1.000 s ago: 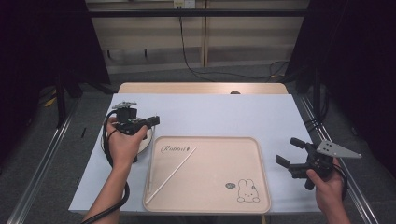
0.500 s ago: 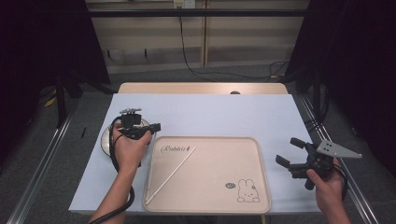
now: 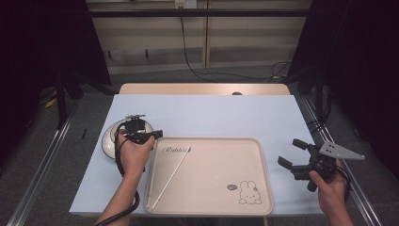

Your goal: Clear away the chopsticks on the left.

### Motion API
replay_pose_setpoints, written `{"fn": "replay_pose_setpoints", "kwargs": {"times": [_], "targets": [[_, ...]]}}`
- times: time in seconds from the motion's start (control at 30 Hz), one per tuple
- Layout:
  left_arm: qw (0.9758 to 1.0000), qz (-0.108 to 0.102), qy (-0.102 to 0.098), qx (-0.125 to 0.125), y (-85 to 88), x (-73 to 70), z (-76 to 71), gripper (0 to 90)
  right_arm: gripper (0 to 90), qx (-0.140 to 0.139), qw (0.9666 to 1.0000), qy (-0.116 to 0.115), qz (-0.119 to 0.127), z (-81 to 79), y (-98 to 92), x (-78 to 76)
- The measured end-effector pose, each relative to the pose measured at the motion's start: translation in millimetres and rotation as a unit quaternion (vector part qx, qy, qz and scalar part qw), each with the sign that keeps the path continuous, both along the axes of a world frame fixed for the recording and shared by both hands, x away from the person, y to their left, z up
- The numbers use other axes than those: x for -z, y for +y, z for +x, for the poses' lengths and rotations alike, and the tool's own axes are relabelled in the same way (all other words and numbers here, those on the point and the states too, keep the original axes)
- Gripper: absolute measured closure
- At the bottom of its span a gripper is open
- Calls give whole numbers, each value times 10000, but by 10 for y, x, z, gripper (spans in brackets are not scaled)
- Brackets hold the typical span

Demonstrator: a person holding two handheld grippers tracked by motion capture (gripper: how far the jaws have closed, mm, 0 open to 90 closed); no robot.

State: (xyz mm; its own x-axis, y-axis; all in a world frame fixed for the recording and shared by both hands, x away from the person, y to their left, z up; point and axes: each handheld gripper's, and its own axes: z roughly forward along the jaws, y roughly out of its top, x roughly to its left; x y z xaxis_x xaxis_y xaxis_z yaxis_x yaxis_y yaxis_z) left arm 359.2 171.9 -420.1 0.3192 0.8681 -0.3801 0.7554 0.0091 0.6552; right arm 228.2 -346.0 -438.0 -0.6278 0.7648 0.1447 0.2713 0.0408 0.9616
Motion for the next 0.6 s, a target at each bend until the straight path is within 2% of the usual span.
{"fn": "replay_pose_setpoints", "kwargs": {"times": [0.2,0.5,0.6], "targets": [[9998,182,50,-26,-27,61,-5,867,9,6,10000,-20,-11,-1,-3,-4],[9994,239,174,-171,-47,157,-2,859,9,77,10000,-44,2,-3,6,-2],[9994,283,198,-103,-49,168,-1,858,9,47,10000,-31,16,-5,2,-4]]}}
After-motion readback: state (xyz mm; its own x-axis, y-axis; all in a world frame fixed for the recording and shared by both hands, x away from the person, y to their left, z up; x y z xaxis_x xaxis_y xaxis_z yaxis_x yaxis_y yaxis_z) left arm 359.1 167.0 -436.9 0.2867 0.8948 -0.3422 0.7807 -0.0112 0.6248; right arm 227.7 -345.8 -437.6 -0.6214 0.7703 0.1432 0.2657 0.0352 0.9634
